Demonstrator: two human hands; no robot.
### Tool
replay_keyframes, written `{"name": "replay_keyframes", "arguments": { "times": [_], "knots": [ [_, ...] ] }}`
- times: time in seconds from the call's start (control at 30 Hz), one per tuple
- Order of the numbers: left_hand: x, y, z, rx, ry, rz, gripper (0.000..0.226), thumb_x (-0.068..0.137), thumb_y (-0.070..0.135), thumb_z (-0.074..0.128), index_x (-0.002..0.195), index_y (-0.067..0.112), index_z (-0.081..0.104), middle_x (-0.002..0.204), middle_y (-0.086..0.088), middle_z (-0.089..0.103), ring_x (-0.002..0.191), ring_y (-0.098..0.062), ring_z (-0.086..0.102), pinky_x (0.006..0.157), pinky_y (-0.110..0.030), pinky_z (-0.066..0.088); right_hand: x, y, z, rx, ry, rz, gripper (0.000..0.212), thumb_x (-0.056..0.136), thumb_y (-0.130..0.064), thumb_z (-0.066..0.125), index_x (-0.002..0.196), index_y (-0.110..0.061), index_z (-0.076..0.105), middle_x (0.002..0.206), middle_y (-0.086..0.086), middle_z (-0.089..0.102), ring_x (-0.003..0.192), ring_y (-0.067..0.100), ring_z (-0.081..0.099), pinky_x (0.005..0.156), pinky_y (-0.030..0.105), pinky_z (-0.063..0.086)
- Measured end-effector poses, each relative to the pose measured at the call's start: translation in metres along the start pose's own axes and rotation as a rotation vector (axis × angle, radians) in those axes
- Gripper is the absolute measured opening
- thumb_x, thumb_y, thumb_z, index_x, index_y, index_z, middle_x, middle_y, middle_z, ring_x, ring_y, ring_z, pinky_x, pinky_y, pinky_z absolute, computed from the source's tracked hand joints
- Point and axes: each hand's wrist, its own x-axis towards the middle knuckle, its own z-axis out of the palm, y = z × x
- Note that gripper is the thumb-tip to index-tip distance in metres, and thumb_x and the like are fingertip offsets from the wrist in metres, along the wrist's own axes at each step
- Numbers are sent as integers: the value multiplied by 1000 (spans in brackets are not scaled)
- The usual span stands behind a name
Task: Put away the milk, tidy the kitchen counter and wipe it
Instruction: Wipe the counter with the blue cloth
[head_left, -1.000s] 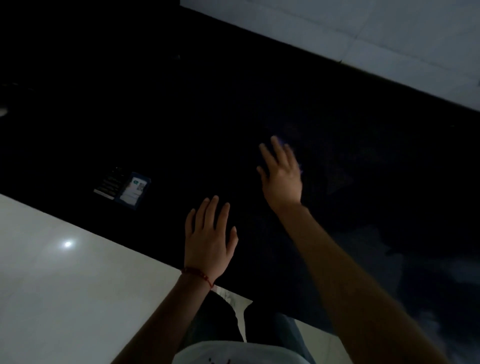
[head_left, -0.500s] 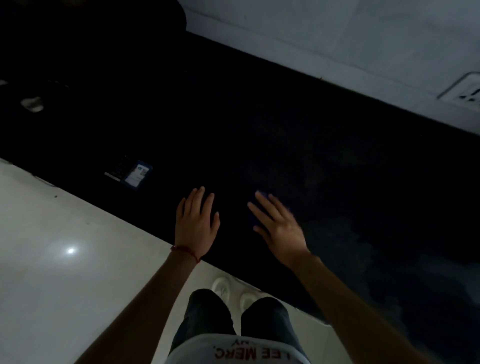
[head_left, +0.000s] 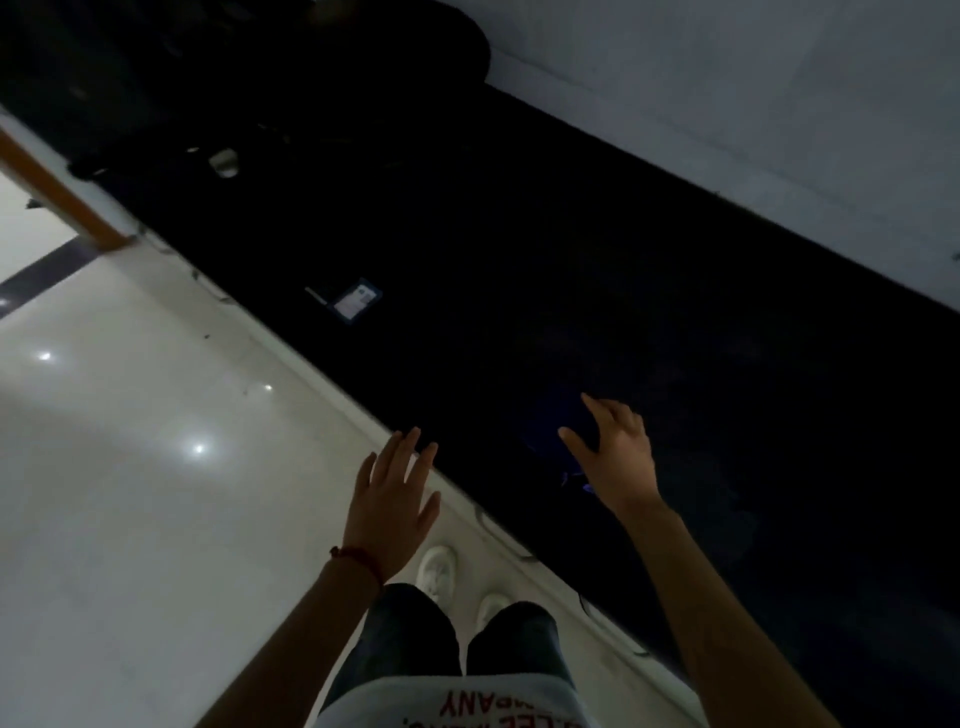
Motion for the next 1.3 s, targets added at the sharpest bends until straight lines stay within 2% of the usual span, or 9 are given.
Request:
{"name": "replay_keyframes", "arguments": {
  "times": [0.1,0.17,0.27,0.43,0.6,0.73,0.9,1.1,1.3],
  "knots": [
    [-27,-16,3,-53,35,-103,51,81,26,62,126,6,51,135,-22,50,126,-39,46,98,-50,41,1,-8,2,31,-38,33,65,85,-39,60,140,-13,35,137,17,42,126,33,36,104,43,36],
    [-46,-30,7,-123,13,-215,54,87,29,56,135,11,40,146,-16,36,138,-33,29,109,-46,30,2,-17,3,136,-74,74,65,82,-33,66,136,-12,39,134,17,47,124,33,42,101,43,43],
    [-75,-58,12,-179,-30,-368,57,91,36,47,141,17,29,153,-9,23,143,-26,15,114,-42,21,0,-33,6,272,-107,128,59,79,-25,70,130,-10,44,125,16,57,109,31,57,83,35,54],
    [-121,-112,5,-261,-35,-573,56,90,33,51,139,13,33,149,-13,32,140,-28,24,111,-43,29,-2,-76,24,292,-187,89,54,76,-24,73,124,-12,51,116,11,62,90,18,57,63,19,47],
    [-153,-181,-6,-307,35,-729,55,88,29,55,136,9,38,143,-17,40,135,-30,33,107,-43,34,-9,-153,68,321,-248,-58,45,75,-19,73,118,-15,58,110,5,64,88,11,55,65,16,44],
    [-175,-244,-14,-349,87,-811,53,87,26,57,134,7,41,139,-18,45,131,-32,38,105,-44,37,-11,-226,121,309,-312,-111,43,74,-15,74,114,-14,59,106,9,66,83,17,58,69,27,51],
    [-205,-313,-16,-434,90,-906,52,89,27,54,135,7,39,138,-15,46,130,-28,39,107,-39,35,-7,-295,187,244,-369,-104,41,73,-14,75,111,-14,59,105,13,67,77,17,59,49,16,45],
    [-213,-381,-13,-511,20,-952,52,92,34,46,138,12,34,142,-9,41,132,-23,35,108,-32,32,6,-338,247,170,-375,6,45,73,-13,75,115,-9,58,115,19,64,94,29,62,71,32,52],
    [-193,-459,-16,-577,-34,-1033,49,93,34,43,137,14,34,141,-9,41,131,-22,36,108,-33,31,40,-382,298,55,-444,32,46,74,-14,75,115,-6,57,114,21,63,95,32,62,70,31,50]
  ]
}}
